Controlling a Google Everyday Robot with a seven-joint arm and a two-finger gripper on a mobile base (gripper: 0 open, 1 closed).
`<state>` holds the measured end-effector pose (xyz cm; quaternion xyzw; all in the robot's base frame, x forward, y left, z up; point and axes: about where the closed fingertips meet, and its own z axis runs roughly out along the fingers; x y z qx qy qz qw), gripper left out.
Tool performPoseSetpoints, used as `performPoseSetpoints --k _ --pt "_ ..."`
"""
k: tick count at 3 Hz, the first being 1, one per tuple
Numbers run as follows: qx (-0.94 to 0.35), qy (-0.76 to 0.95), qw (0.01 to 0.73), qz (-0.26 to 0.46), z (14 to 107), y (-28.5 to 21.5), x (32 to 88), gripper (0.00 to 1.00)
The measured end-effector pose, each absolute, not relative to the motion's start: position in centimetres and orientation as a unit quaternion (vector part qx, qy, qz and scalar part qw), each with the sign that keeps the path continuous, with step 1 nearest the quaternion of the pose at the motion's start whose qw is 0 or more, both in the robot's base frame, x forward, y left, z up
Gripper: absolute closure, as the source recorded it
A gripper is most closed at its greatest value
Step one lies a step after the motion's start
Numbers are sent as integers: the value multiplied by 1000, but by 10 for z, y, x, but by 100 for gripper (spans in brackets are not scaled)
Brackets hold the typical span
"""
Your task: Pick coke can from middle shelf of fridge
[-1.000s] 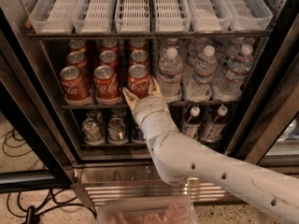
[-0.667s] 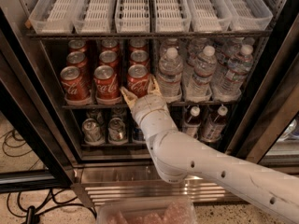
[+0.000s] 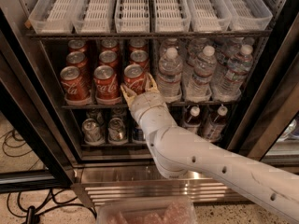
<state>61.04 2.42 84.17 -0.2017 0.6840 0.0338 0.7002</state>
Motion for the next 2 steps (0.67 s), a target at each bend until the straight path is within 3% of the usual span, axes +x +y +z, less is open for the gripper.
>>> performPoseSetpoints --k 1,2 --pt "-202 684 700 34 842 24 610 83" --pt "-201 684 700 34 842 24 610 100"
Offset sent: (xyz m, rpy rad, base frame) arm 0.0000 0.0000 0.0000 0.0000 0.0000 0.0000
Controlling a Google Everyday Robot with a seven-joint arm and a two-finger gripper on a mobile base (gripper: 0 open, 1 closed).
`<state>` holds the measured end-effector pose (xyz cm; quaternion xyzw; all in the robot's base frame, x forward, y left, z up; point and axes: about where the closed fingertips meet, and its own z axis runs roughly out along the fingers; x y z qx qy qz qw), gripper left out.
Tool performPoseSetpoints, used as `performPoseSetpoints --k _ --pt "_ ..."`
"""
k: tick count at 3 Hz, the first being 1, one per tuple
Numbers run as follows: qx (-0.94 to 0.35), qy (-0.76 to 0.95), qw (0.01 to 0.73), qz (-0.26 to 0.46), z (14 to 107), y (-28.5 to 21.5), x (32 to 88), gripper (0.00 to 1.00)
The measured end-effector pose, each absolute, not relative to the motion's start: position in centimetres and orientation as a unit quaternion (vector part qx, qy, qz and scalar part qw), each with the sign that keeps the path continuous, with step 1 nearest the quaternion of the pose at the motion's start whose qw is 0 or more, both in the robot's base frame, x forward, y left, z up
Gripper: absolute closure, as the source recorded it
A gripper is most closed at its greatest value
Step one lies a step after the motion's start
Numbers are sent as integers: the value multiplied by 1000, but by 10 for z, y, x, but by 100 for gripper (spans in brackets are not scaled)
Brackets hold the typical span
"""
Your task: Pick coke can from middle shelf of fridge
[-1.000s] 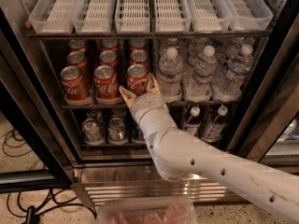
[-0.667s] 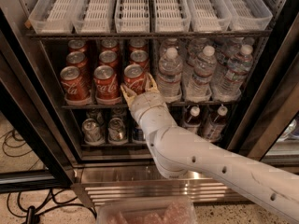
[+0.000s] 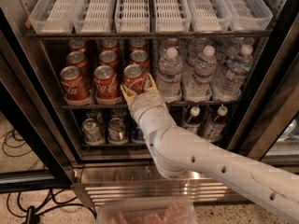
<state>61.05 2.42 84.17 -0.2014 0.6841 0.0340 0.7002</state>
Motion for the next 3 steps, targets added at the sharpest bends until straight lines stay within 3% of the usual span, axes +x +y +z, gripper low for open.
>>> performPoseSetpoints --k 3 --pt "-184 662 722 85 892 34 601 100"
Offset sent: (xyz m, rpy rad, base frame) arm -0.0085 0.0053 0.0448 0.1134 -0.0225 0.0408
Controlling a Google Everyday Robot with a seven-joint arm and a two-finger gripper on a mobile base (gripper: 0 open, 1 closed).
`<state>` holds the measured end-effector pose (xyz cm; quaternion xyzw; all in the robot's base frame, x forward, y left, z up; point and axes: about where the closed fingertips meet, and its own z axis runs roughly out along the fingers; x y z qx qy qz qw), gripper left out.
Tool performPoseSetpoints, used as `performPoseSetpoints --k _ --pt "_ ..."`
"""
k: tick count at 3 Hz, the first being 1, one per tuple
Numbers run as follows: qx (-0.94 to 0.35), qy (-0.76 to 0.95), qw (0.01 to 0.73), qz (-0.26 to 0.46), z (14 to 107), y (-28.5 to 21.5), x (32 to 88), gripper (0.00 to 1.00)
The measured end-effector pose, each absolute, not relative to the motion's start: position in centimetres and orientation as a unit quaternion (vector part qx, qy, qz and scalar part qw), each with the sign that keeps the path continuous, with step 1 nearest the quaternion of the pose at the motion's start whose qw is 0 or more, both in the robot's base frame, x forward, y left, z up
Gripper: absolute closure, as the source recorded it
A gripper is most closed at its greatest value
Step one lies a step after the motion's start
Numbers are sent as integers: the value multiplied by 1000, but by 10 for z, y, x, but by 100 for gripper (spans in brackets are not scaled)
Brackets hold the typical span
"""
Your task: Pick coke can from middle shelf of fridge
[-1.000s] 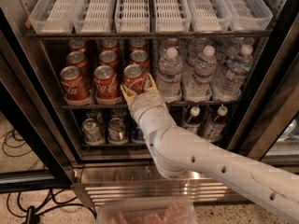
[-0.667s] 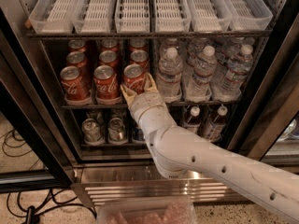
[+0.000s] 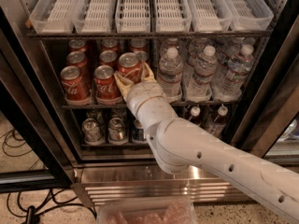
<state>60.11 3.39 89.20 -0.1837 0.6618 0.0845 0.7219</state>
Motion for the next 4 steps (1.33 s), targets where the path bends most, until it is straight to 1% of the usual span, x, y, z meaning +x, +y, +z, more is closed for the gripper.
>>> performPoseSetpoints --k 1,2,3,4 --pt "-192 659 720 102 911 34 589 100" --pt "-211 685 691 95 907 7 569 100" --pt "-208 732 644 81 889 -43 550 100" --pt "-233 765 588 123 870 -18 523 100"
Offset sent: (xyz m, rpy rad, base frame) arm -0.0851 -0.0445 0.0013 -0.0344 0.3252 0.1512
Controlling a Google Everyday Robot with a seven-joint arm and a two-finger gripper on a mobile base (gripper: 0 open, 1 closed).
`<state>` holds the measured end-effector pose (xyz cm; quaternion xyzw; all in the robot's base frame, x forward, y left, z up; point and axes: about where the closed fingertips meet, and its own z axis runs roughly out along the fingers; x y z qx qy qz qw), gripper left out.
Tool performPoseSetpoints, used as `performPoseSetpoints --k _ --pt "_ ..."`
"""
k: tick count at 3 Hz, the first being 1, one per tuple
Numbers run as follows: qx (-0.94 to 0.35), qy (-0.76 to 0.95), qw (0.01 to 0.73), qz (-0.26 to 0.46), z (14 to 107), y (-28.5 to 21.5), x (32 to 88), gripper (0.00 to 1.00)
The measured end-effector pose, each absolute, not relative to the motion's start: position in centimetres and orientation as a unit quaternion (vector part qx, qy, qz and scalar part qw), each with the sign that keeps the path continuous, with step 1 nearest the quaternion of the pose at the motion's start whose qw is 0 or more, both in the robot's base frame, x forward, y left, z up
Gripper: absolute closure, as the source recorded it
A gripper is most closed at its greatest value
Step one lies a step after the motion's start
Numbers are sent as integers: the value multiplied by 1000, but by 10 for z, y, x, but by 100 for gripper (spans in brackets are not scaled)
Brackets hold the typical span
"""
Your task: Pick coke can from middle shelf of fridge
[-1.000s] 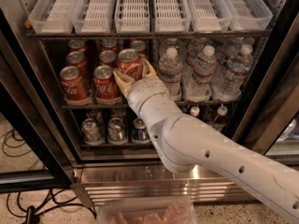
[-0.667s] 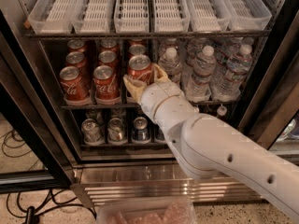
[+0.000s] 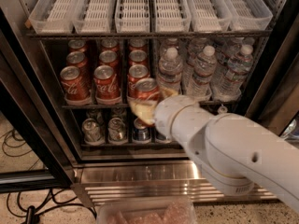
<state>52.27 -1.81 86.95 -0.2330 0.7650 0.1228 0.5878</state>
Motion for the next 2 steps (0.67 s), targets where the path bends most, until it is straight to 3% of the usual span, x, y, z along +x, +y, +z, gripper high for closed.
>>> performPoseSetpoints --k 2 --pt "-271 806 460 255 831 42 449 100"
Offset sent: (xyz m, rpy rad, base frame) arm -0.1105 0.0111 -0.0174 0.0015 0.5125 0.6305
